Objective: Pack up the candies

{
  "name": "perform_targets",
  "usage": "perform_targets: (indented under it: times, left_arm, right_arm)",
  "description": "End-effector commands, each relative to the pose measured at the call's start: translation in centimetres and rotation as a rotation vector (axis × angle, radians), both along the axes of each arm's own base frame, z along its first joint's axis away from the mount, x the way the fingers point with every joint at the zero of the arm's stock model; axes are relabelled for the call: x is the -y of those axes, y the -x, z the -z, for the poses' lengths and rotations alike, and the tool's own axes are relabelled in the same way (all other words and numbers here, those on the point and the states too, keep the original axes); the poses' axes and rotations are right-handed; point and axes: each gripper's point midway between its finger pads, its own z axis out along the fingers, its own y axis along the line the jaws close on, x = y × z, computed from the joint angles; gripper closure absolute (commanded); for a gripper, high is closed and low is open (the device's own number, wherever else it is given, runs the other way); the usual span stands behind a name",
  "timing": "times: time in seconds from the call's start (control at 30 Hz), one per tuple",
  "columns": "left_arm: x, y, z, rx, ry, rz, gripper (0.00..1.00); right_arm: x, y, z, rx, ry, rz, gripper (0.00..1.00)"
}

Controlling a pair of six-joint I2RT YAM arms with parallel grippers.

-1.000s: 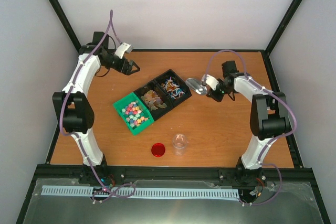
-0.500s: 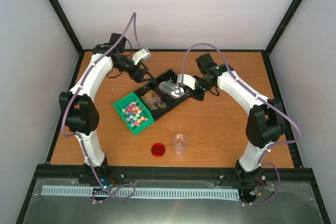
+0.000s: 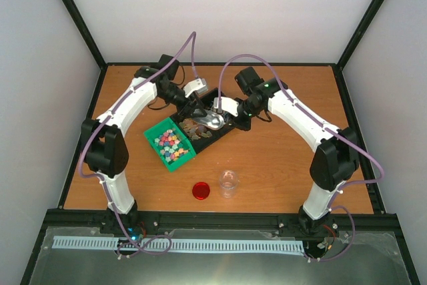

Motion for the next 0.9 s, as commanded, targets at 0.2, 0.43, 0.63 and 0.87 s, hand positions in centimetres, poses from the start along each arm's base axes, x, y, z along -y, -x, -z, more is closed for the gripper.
perform_targets:
  times: [0.2, 0.43, 0.63, 0.87]
  left_arm:
    - [1.1, 0.8, -2.5, 0.042, 0.079, 0.061, 0.89]
    - [0.4, 1.1, -4.6, 0.016, 0.175, 0.050, 0.99]
    - [-1.0, 1.8, -8.5, 0.119, 0.340, 0.072, 0.99]
    - [-0.8, 3.2, -11.8, 0.197, 0.457, 0.114, 0.99]
  right_arm:
    - [-0.9, 0.8, -3.1, 0.027, -0.035, -0.048, 0.97]
    - [-0.6, 0.5, -6.4, 0.041, -0.165, -0.028, 0.57]
    - [0.6, 0.2, -10.9, 0.095, -0.375, 0.003, 0.20]
    - [0.3, 2.3, -13.9, 0.080, -0.506, -0.037, 0.21]
